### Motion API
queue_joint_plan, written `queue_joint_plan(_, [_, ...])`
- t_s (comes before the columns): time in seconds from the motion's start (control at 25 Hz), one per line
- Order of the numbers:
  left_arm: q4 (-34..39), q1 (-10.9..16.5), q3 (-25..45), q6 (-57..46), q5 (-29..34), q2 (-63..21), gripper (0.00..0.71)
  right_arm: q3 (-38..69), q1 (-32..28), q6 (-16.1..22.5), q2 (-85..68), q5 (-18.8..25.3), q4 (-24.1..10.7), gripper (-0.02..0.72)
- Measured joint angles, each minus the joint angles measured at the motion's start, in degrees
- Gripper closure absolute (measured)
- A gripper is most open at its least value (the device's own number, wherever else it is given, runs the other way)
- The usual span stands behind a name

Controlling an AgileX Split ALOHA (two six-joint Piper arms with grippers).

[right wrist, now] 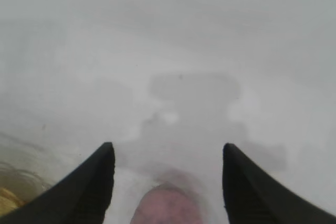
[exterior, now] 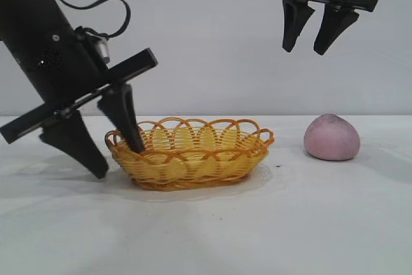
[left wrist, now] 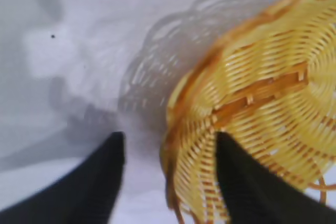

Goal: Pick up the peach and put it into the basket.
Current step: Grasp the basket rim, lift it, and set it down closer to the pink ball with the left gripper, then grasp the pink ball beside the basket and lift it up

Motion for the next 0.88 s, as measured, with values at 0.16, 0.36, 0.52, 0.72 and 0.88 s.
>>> queue_joint_plan(0.16, [12.7,0.2,0.0,1.7,1.5,-4.8,0.306,0.0,0.0,0.0,0.0,0.0,0.3,0.319])
queue_joint_plan(0.36, [49.1,1.0,0.0,-26.0,1.8,-5.0,0.315,0.0,0.0,0.0,0.0,0.0,0.7,0.319])
queue_joint_plan(0.52, [54.0,2.0,0.1,-32.2,1.8,-9.1,0.315,0.0,0.0,-1.0,0.0,0.0,1.3,0.319])
queue_joint_plan(0.72, [53.9,2.0,4.9,-33.6,-2.1,-24.9,0.315,0.7,0.0,-2.0,0.0,0.0,1.9,0.319])
queue_joint_plan(0.88, [53.8,2.0,13.5,-33.9,-2.0,-41.9,0.315,1.0,0.0,-2.9,0.0,-0.1,2.9,0.319])
